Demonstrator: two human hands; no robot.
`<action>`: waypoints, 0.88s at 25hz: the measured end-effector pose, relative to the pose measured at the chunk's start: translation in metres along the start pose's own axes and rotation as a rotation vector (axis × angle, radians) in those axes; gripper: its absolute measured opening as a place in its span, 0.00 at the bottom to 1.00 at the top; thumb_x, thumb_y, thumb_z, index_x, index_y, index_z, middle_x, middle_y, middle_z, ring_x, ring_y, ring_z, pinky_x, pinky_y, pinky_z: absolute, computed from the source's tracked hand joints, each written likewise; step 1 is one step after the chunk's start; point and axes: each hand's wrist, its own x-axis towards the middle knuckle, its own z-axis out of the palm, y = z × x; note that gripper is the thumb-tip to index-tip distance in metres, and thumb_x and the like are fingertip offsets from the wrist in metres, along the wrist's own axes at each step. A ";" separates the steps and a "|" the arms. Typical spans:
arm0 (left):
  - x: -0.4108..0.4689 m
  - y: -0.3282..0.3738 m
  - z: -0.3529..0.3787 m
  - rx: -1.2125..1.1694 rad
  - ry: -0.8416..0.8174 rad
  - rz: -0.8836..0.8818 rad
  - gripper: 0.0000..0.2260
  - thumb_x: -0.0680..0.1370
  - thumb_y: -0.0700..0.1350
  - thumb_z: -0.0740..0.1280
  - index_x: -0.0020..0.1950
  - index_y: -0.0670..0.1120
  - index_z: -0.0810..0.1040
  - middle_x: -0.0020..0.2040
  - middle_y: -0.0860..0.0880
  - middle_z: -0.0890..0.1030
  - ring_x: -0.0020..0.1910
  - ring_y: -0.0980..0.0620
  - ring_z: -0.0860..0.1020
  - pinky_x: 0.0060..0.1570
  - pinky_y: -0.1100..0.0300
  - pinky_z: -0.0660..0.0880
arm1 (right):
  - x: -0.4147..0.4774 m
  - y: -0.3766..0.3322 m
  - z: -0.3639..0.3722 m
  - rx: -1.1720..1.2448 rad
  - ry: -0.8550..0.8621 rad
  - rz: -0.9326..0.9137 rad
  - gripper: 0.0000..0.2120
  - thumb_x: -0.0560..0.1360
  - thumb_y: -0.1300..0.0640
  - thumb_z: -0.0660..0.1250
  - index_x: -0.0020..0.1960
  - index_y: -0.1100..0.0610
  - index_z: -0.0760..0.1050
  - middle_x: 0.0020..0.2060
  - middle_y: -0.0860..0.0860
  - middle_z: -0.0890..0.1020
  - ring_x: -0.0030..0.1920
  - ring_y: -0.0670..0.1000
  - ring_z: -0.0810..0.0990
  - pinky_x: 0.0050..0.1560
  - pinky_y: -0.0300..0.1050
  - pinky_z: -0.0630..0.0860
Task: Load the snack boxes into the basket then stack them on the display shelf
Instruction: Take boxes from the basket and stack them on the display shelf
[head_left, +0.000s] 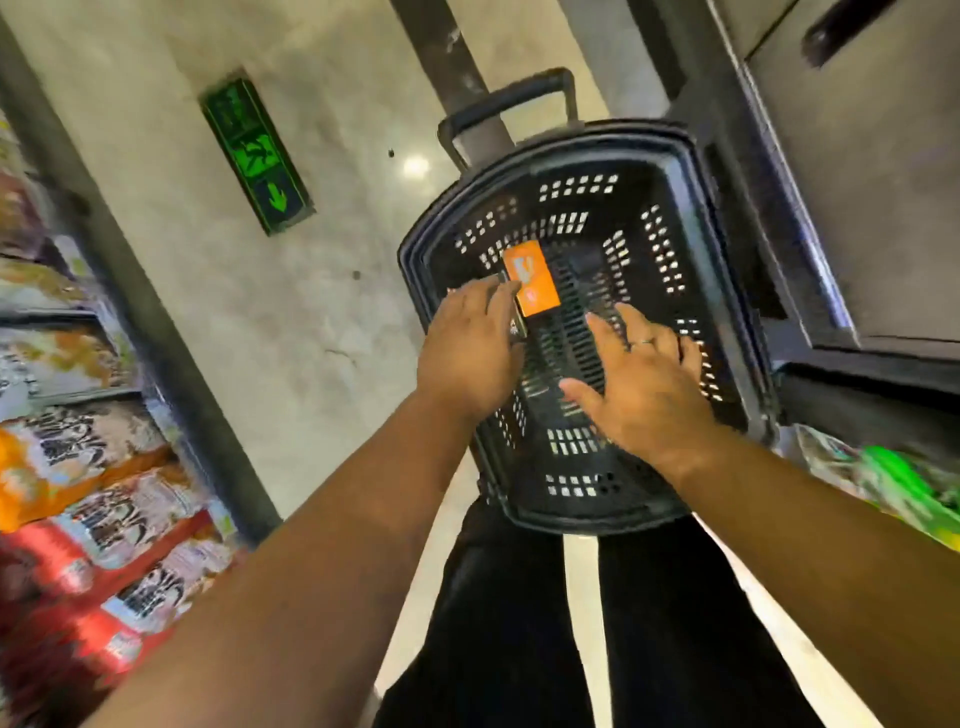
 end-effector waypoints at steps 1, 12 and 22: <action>0.013 -0.007 0.024 -0.021 0.031 -0.013 0.26 0.74 0.42 0.69 0.72 0.41 0.70 0.68 0.41 0.74 0.68 0.40 0.70 0.72 0.49 0.61 | 0.023 0.004 0.020 -0.006 0.004 -0.018 0.37 0.76 0.34 0.57 0.79 0.47 0.51 0.79 0.53 0.52 0.75 0.59 0.56 0.74 0.62 0.53; 0.030 -0.066 0.145 0.062 0.273 -0.081 0.23 0.76 0.43 0.63 0.70 0.39 0.72 0.67 0.40 0.75 0.69 0.40 0.70 0.72 0.49 0.63 | 0.218 0.014 0.194 -0.050 -0.015 -0.220 0.34 0.79 0.36 0.54 0.79 0.44 0.43 0.79 0.50 0.40 0.77 0.63 0.49 0.73 0.67 0.52; 0.058 -0.030 0.145 -0.009 0.260 -0.384 0.22 0.76 0.52 0.65 0.69 0.48 0.72 0.64 0.47 0.75 0.66 0.44 0.68 0.64 0.53 0.61 | 0.267 0.038 0.199 0.668 0.226 0.169 0.20 0.69 0.50 0.75 0.52 0.53 0.67 0.65 0.56 0.66 0.55 0.51 0.70 0.50 0.40 0.68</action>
